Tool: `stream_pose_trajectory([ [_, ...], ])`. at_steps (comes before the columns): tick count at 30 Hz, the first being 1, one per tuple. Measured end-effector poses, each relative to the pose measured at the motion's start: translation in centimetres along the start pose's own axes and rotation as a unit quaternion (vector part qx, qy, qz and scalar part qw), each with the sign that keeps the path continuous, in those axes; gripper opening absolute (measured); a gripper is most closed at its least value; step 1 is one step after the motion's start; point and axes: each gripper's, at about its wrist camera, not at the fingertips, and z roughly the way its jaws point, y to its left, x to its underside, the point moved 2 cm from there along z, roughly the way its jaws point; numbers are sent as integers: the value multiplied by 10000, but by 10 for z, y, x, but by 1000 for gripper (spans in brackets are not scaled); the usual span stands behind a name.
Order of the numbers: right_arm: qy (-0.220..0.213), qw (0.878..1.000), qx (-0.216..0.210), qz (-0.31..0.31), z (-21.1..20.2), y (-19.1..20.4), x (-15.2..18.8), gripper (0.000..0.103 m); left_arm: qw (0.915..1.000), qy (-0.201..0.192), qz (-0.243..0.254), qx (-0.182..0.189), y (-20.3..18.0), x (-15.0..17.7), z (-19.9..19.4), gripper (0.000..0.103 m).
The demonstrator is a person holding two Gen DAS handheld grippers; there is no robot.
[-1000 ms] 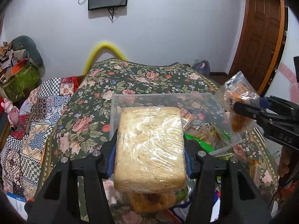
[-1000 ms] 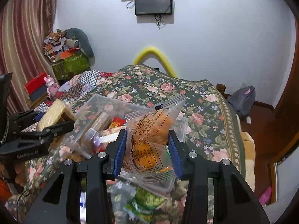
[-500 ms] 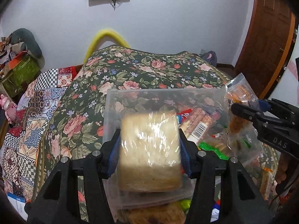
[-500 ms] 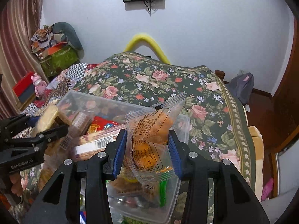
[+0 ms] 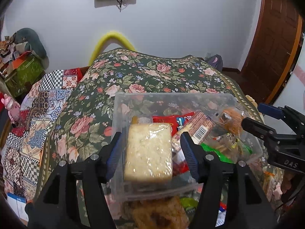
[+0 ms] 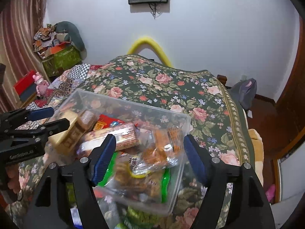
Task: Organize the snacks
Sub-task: 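Lower both snacks into the clear box and open both tools, then grasp the white-and-yellow packet with the left tool while the right tool grasps the orange-barcode packet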
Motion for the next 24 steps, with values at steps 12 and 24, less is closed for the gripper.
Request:
stream_pose_trajectory([
  [12,-170,9997,27,182,-54,-22,40,74,9999,103,22,-43,10,42,-43,75],
  [24,342,9984,363,258,-79,-37,119,74,9985,524,144,77,0,128,-79,75],
])
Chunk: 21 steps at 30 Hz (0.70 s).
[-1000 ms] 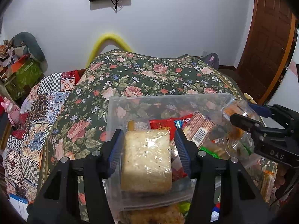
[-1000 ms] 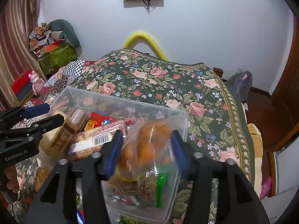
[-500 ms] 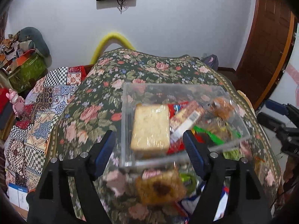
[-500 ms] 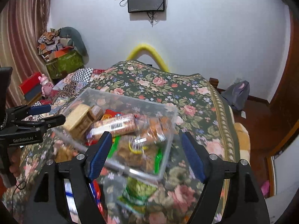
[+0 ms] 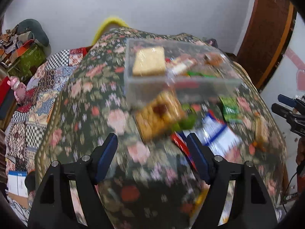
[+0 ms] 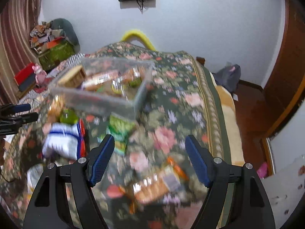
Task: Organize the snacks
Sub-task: 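Grasp the white-and-yellow packet with the left tool while the right tool grasps the orange-barcode packet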
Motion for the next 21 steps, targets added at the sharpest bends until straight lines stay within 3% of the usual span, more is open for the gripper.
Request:
stream_pose_trajectory([
  [9,496,9983,49,309,14,-16,50,74,9995,183,210,156,-34,46,-23,75],
  [13,659,9961,21,579,33,-28,51,74,9992,274,160,229,-42,59,-24,75],
  [19,766,9904,-343,1102,57,-35,47,74,9985,441,191,277,-50,71,-23,75],
  [21,779,9909,-310,1050,62,-29,49,68,9982,492,138,312,-51,74,-22,75],
])
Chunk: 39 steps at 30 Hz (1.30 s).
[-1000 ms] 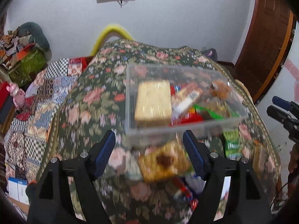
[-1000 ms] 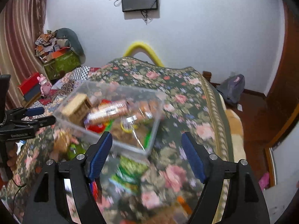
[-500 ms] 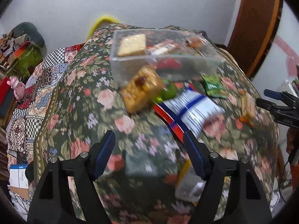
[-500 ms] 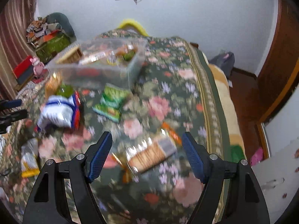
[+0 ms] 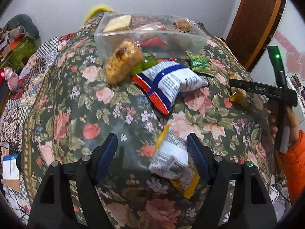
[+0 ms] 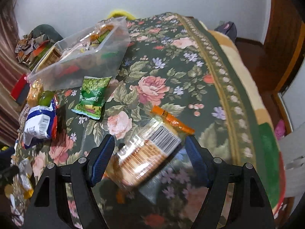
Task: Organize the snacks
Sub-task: 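Grasp the white-and-yellow packet with the left tool while the right tool grasps the orange-barcode packet, then carry both packets over the clear box and open both tools to drop them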
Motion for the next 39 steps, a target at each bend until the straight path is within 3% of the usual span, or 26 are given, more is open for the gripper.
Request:
stream_pose_trajectory([
  [4,-16,9990,-33,-439,-3,18,8,43,9998,97,-141,120,-2,7,-1,75],
  [7,-36,9979,-32,-647,-11,28,16,35,9997,129,-157,135,-6,10,-3,75],
  [17,-180,9953,-205,-926,-41,48,43,32,9980,457,-208,377,-27,25,18,75],
  [23,-210,9948,-275,-963,-48,55,50,31,9989,174,-225,377,-28,21,24,74],
  [29,-224,9951,-361,-894,-49,59,48,31,9986,-49,-261,468,-18,16,24,53],
  [39,-566,9928,-390,-982,-68,70,27,31,9980,-469,-340,254,2,2,0,51],
])
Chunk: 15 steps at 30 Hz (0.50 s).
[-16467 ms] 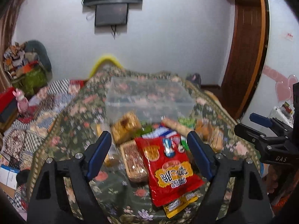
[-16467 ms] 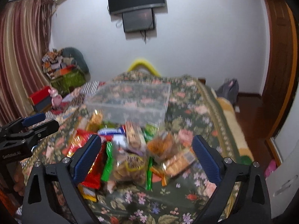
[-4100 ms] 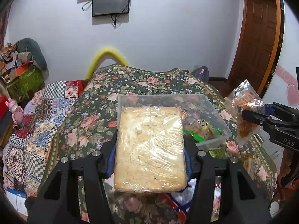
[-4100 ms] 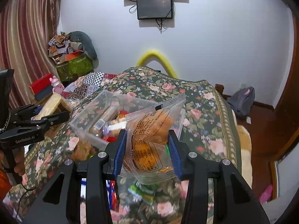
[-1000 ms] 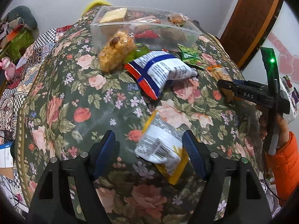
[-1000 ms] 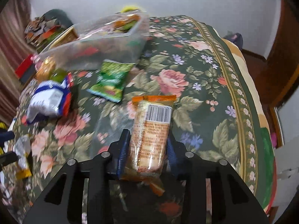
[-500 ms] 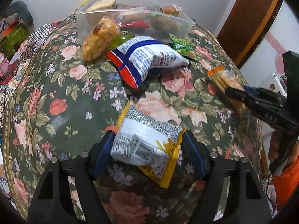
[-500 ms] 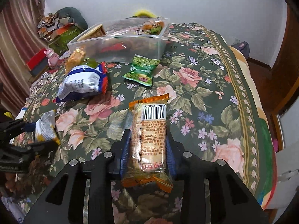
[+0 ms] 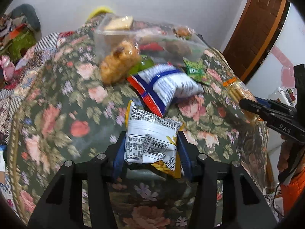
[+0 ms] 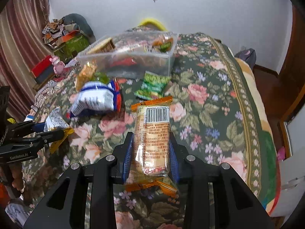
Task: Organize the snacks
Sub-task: 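Carry both packets over the clear box and open both tools to drop them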
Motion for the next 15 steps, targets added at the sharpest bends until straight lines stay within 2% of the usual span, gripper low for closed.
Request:
stream_pose_trajectory([
  [15,-732,9971,11,-230,-6,17,-74,31,9964,-826,100,-165,9,-89,-20,51],
])
